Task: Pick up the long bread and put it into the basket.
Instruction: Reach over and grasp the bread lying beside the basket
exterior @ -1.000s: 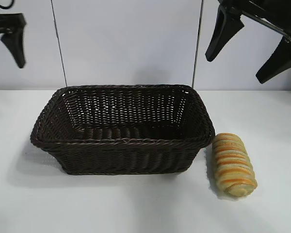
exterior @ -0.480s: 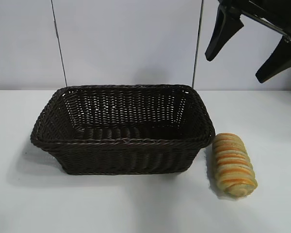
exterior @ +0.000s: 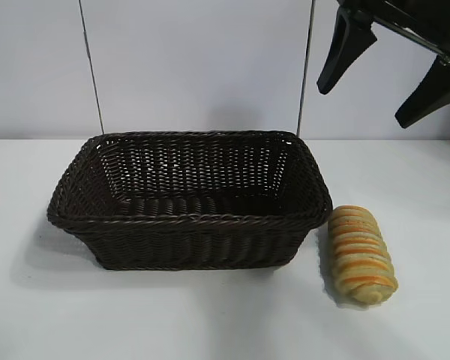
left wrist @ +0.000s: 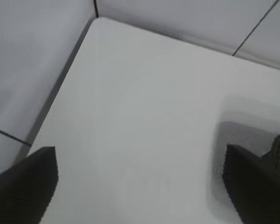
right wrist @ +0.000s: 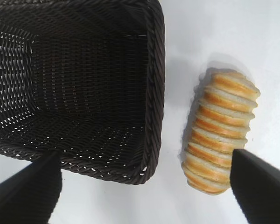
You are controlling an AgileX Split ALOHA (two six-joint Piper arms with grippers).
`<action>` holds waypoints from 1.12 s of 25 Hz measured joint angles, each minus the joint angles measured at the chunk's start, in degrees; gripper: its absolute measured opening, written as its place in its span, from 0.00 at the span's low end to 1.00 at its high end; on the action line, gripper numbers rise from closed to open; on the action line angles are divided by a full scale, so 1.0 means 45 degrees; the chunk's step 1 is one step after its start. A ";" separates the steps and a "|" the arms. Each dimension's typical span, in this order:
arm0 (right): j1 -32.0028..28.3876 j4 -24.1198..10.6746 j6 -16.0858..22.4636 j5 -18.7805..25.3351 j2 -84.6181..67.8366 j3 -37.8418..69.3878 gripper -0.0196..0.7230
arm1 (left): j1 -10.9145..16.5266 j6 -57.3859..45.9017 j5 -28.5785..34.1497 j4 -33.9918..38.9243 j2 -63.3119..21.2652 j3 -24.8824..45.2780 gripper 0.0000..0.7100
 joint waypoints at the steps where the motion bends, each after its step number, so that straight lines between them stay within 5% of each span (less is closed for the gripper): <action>1: 0.0000 0.0000 0.0000 0.0000 0.0000 0.0000 0.97 | -0.0044 0.0000 -0.0073 0.0190 -0.0531 0.0348 0.98; 16: 0.0000 0.0000 -0.0032 0.0000 0.0000 0.0000 0.97 | -0.0077 -0.0280 -0.1003 0.1101 -0.8277 0.8908 0.98; 28: 0.0000 -0.0225 -0.0239 -0.0097 0.0000 0.0000 0.97 | -0.0077 -0.0859 -0.0141 0.0584 -1.0741 1.1387 0.98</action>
